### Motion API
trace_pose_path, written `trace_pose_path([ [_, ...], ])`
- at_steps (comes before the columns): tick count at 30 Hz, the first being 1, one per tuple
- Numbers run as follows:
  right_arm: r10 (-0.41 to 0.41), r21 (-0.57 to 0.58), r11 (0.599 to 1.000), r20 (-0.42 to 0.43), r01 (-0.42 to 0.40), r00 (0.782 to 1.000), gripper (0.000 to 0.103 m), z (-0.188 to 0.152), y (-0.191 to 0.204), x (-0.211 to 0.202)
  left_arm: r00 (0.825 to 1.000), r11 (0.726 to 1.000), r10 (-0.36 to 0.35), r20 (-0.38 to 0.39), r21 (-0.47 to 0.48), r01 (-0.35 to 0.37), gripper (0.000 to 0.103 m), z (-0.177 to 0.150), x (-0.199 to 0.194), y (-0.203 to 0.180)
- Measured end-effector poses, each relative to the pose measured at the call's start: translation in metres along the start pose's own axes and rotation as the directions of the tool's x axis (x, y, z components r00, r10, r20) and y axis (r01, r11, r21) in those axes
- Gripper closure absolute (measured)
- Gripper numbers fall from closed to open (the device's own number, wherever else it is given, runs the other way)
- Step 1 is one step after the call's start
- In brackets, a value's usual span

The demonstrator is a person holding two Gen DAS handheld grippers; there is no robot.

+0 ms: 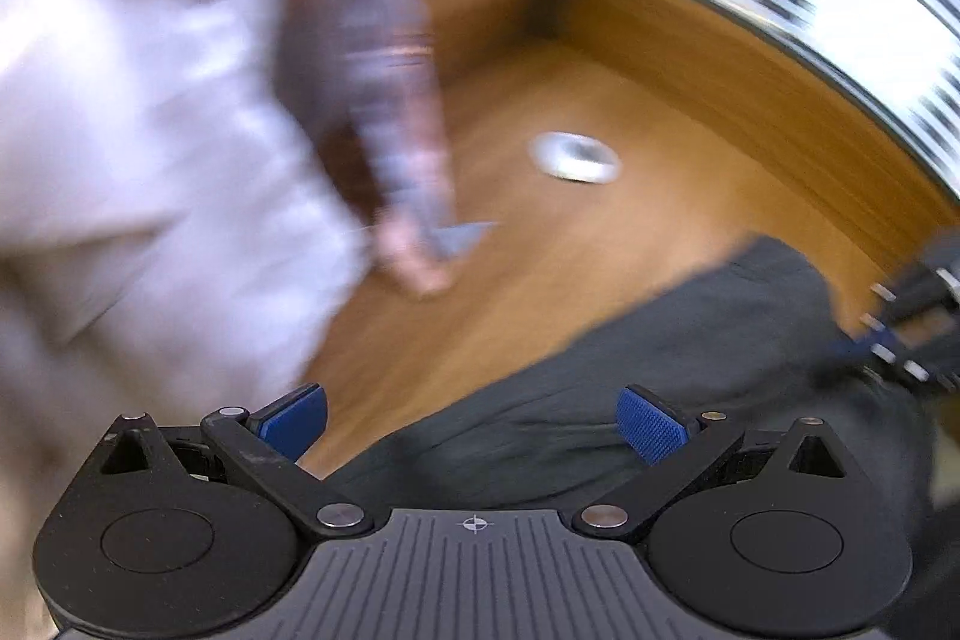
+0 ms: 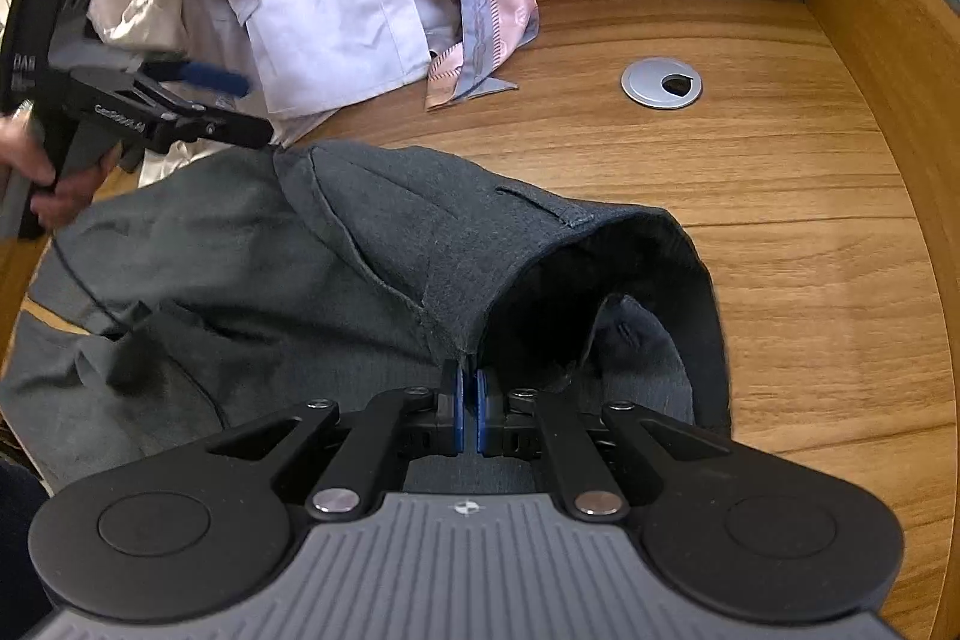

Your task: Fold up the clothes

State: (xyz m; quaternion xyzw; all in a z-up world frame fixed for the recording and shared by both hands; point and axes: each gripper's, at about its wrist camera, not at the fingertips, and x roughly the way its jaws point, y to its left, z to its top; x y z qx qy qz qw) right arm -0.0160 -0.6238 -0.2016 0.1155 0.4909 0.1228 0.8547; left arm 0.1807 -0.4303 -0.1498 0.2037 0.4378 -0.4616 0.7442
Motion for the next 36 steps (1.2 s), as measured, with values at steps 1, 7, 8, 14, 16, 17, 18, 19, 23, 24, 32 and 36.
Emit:
trace_pose_path([
  [1,-0.006,-0.001,1.000,0.005,0.006,1.000,0.099,-0.001,0.001,-0.001,0.999,0.998,-0.042,-0.010,0.051,0.043,0.001,0.006,0.006,-0.005],
  [7,-0.036,0.003,0.999,0.035,0.036,0.999,0.098,-0.002,0.006,-0.004,0.970,0.952,-0.217,-0.107,0.198,0.234,0.017,0.032,0.047,-0.020],
  [8,-0.041,0.005,0.999,0.040,0.041,0.998,0.098,-0.003,0.007,-0.005,0.965,0.945,-0.233,-0.124,0.205,0.254,0.017,0.032,0.052,-0.021],
  [14,-0.061,0.015,0.998,0.060,0.060,0.996,0.098,-0.002,0.010,-0.006,0.946,0.913,-0.277,-0.169,0.260,0.313,0.025,0.031,0.065,-0.027],
  [16,-0.066,0.021,0.998,0.065,0.065,0.996,0.098,-0.002,0.009,-0.006,0.939,0.904,-0.284,-0.194,0.272,0.330,0.048,0.028,0.067,-0.031],
  [17,-0.071,0.022,0.997,0.065,0.070,0.995,0.098,-0.002,0.010,-0.006,0.937,0.903,-0.278,-0.210,0.276,0.329,0.069,0.027,0.069,-0.033],
  [18,-0.076,0.023,0.997,0.065,0.074,0.995,0.098,-0.002,0.011,-0.005,0.940,0.907,-0.272,-0.207,0.272,0.323,0.076,0.027,0.070,-0.032],
  [19,-0.084,0.021,0.996,0.066,0.082,0.994,0.098,-0.001,0.012,-0.006,0.943,0.912,-0.270,-0.194,0.263,0.315,0.083,0.027,0.069,-0.030],
  [23,-0.145,0.092,0.986,0.085,0.137,0.986,0.092,-0.006,0.011,-0.024,0.961,0.952,-0.246,-0.126,0.154,0.264,0.093,0.032,0.066,-0.014],
  [24,-0.166,0.130,0.980,0.089,0.153,0.982,0.090,-0.010,0.009,-0.031,0.965,0.961,-0.241,-0.106,0.113,0.252,0.093,0.034,0.066,-0.008],
  [32,-0.368,0.448,0.836,0.027,0.318,0.929,0.074,-0.082,0.006,-0.086,0.992,0.991,-0.129,-0.007,-0.026,0.128,0.098,0.048,0.072,0.007],
  [36,-0.432,0.622,0.703,-0.012,0.345,0.902,0.067,-0.130,0.024,-0.093,0.994,0.994,-0.109,0.003,-0.022,0.110,0.098,0.055,0.080,0.006],
])
